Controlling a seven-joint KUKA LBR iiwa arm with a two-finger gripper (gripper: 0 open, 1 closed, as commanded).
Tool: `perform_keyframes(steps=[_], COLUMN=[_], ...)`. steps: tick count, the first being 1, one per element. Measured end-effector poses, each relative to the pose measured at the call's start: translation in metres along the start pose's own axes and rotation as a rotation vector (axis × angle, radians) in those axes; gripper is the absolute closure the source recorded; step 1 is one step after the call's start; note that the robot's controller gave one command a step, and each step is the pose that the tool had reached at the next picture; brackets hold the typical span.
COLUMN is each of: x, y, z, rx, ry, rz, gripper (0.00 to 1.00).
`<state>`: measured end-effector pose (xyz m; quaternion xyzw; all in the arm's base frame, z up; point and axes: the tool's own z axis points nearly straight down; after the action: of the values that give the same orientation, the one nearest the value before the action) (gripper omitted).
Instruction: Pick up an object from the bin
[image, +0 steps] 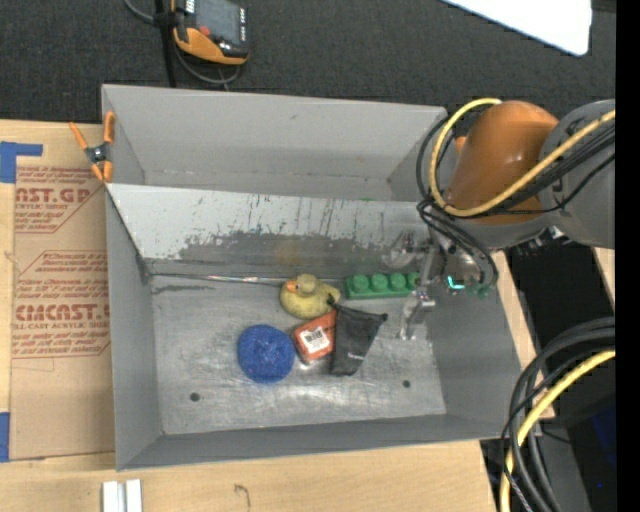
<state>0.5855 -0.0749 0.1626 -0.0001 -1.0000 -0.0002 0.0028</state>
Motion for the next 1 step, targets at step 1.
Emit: perform_keyframes(steps=[1], x=[-0.0018], y=[0.0002], z=[-0.0045], rx=[0.001], ry=[-0.007], rz=[-0.001], gripper=[0.00])
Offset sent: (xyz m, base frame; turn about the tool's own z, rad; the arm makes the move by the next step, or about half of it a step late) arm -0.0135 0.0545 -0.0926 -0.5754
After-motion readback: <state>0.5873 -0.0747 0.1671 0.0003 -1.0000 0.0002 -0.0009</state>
